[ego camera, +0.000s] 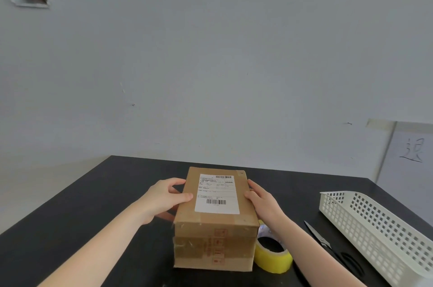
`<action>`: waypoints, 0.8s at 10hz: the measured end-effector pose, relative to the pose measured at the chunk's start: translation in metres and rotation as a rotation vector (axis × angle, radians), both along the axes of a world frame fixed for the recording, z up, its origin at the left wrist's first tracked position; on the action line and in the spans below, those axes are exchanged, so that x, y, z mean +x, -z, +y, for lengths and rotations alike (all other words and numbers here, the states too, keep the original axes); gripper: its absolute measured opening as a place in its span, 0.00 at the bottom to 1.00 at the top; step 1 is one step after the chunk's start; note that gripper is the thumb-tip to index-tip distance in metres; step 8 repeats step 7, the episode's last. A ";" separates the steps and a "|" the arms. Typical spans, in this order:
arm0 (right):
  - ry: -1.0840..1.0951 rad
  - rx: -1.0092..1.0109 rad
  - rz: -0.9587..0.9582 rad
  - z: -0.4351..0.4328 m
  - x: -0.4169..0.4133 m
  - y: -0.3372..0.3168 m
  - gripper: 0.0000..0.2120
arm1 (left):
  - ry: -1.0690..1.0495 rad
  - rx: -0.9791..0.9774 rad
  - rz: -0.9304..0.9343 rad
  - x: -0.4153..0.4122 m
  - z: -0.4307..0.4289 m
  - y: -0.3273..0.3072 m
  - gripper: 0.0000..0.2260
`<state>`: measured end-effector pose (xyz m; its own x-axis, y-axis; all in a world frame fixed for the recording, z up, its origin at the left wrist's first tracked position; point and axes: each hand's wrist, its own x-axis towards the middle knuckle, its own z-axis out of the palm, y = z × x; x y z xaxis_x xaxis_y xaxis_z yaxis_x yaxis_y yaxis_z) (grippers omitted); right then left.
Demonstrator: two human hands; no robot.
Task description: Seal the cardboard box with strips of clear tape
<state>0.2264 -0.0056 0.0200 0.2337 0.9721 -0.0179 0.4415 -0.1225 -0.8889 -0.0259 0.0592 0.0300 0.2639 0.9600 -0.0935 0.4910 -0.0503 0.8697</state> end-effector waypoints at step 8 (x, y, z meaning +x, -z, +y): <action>0.062 0.074 -0.050 0.016 0.023 -0.005 0.21 | -0.036 0.111 0.107 0.012 0.021 -0.023 0.15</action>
